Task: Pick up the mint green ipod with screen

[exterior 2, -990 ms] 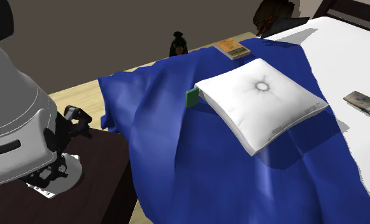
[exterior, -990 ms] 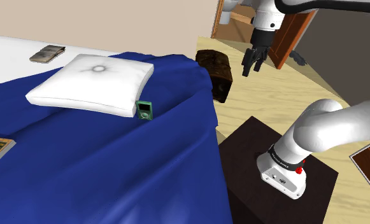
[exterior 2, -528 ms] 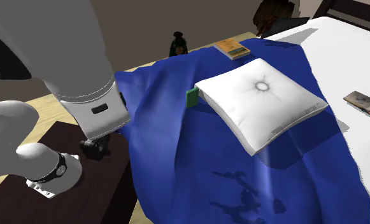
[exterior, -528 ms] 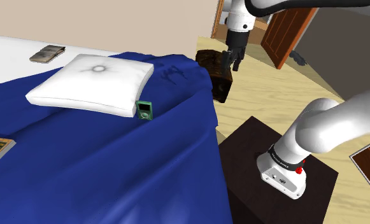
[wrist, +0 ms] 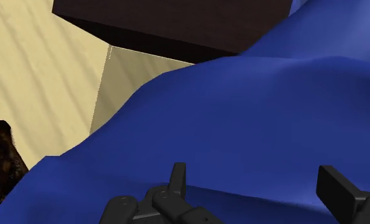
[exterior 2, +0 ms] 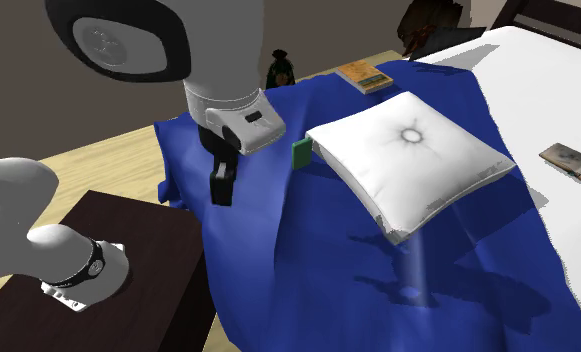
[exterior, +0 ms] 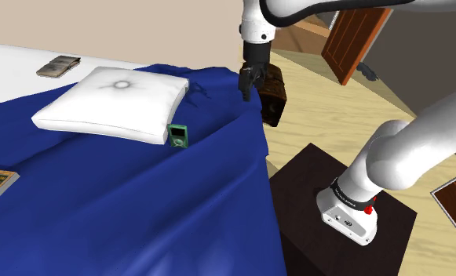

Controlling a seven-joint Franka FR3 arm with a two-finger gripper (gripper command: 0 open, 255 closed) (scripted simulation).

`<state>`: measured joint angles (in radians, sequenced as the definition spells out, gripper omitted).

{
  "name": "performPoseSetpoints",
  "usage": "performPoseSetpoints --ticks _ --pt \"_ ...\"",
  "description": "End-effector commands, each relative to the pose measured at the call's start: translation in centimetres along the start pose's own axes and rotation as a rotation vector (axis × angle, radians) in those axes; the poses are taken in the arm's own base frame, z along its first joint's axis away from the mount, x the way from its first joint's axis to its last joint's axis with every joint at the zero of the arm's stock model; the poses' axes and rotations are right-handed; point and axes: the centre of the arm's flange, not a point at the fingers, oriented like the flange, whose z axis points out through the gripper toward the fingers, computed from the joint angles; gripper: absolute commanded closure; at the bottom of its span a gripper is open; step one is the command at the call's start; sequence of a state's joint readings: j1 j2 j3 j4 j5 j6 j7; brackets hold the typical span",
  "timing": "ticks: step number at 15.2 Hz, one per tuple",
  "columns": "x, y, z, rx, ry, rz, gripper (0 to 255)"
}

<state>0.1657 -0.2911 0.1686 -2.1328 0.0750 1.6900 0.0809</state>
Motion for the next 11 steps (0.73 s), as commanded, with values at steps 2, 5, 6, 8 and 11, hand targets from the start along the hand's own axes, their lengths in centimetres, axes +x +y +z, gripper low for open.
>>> performPoseSetpoints --ticks 2,5,6,8,11 --pt "2.9 -3.4 0.6 -0.02 -0.004 -0.051 0" --pt "5.4 -6.8 0.9 -0.04 -0.009 -0.101 0" --pt "6.2 -8.0 1.0 -0.047 -0.01 -0.118 0" --pt "7.7 -10.3 1.3 -0.06 -0.013 -0.151 0" --pt "9.8 -14.0 1.8 -0.08 -0.018 -0.201 0"
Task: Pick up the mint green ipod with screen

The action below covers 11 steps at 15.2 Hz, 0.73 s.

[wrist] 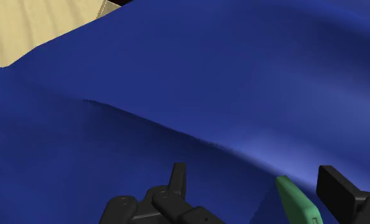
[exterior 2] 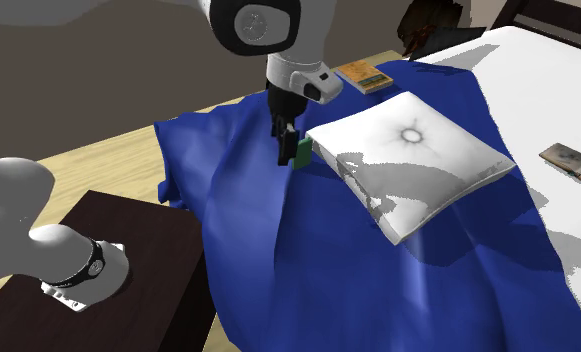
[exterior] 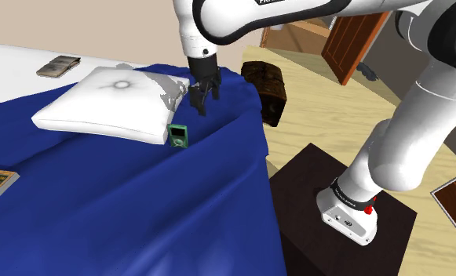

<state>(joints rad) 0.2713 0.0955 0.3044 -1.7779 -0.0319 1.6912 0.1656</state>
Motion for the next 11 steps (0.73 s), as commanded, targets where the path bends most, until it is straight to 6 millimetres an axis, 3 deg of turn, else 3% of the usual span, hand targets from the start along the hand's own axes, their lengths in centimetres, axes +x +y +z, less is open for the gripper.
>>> performPoseSetpoints --ticks 1,5,11 --pt "1.5 -2.4 0.1 -0.013 -0.003 -0.034 0" --pt "4.8 -7.0 0.6 -0.04 -0.009 -0.1 0" --pt "5.3 -7.1 3.2 -0.04 -0.009 -0.1 0"
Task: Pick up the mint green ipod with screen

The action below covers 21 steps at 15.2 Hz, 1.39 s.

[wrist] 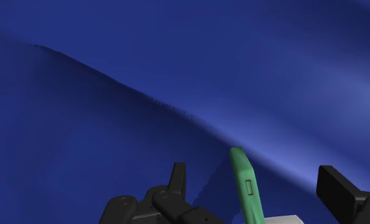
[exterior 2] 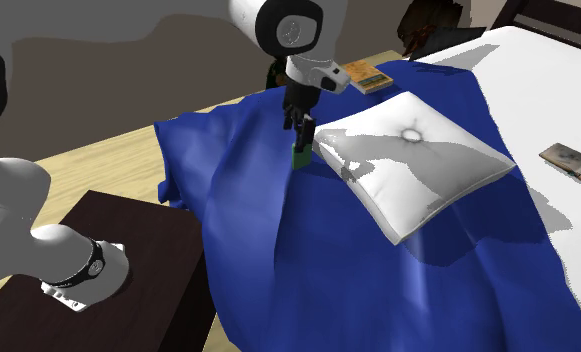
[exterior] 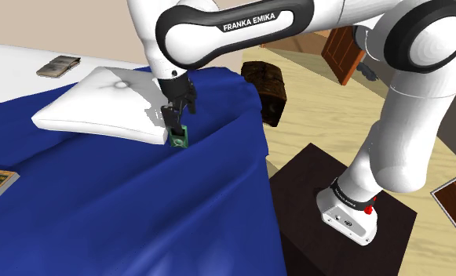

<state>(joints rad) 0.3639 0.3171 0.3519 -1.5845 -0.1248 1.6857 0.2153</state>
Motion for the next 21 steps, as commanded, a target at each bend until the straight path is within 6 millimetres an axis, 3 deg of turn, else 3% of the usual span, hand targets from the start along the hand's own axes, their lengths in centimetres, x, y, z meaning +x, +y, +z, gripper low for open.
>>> performPoseSetpoints --ticks 1,4,5,14,21 --pt "0.2 0.0 1.0 0.0 0.0 0.0 0" --pt "0.4 -0.1 1.8 0.0 0.0 0.0 0" --pt "0.4 -0.1 1.8 0.0 0.0 0.0 255" --pt "0.4 -0.1 1.8 0.0 0.0 0.0 255" --pt "-0.3 0.1 -1.8 0.0 0.0 0.0 255"
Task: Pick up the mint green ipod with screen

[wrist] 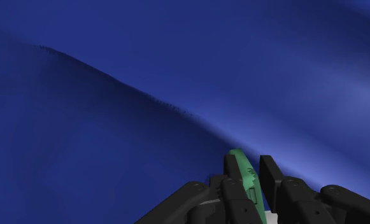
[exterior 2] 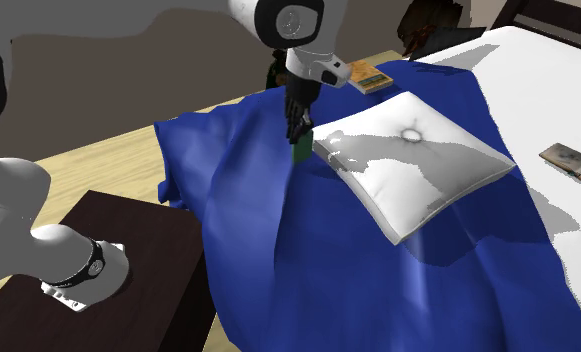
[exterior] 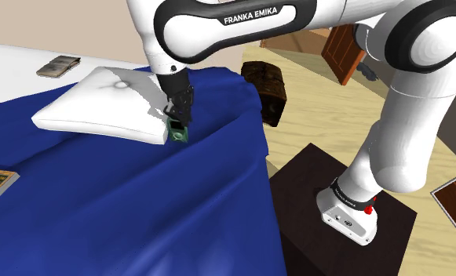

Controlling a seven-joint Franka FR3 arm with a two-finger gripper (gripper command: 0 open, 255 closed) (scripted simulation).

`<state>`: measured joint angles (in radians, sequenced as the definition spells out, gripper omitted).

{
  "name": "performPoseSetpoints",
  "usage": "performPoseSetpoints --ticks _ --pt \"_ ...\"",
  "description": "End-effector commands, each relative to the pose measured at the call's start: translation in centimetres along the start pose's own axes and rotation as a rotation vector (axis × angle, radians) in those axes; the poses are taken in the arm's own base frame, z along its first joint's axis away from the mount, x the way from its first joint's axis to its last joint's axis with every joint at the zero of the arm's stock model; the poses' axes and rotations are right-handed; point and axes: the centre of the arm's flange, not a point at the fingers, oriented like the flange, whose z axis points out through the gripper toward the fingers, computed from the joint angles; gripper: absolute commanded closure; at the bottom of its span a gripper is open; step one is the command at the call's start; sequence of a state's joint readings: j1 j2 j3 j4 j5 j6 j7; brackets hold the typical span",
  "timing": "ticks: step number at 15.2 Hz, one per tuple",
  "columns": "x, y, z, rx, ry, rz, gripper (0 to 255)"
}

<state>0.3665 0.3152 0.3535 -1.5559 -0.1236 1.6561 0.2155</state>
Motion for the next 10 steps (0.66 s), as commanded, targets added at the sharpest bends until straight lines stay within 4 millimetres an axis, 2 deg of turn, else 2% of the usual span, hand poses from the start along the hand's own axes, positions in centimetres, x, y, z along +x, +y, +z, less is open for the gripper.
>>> performPoseSetpoints --ticks 1,8,10 --pt "-0.2 0.2 -1.1 0.0 0.0 0.0 255" --pt "-0.9 0.4 -4.7 0.0 0.0 0.0 255" --pt "-0.9 0.4 -4.8 0.0 0.0 0.0 255"
